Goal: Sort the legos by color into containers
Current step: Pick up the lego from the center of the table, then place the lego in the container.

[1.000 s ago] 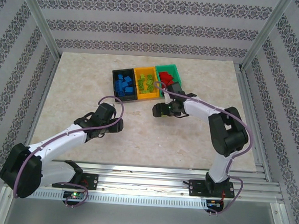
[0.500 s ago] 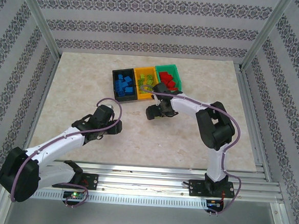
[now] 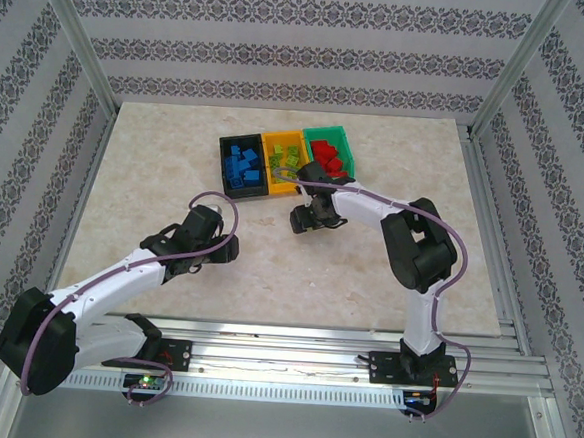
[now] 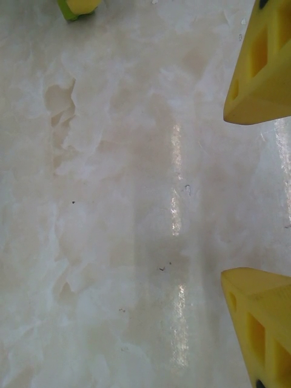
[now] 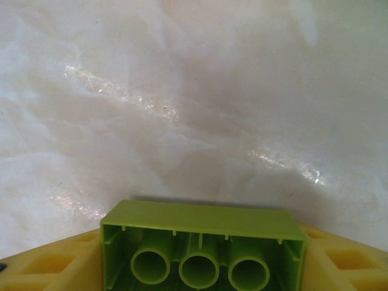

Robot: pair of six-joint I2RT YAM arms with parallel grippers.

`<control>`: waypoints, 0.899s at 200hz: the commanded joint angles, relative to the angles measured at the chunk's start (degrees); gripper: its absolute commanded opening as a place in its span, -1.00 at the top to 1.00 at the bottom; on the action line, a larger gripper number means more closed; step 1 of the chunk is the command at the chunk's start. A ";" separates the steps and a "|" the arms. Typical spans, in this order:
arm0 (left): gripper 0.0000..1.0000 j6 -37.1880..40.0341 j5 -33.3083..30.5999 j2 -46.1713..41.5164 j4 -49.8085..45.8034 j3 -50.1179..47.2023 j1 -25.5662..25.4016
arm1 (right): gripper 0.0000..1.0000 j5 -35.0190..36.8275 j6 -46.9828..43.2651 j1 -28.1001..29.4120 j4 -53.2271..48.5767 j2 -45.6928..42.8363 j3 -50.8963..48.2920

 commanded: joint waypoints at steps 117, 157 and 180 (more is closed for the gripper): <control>-0.27 -2.96 3.28 1.91 7.03 -2.46 -0.05 | -0.11 -4.29 -0.09 -0.06 3.26 -9.90 -4.86; -0.27 -4.48 5.37 4.21 9.58 -2.69 -0.10 | -0.14 -6.68 0.26 -0.40 3.04 -10.71 0.84; -0.27 -4.79 6.32 5.09 10.22 -2.47 -0.10 | -0.15 -7.58 0.34 -1.26 3.23 -8.31 6.84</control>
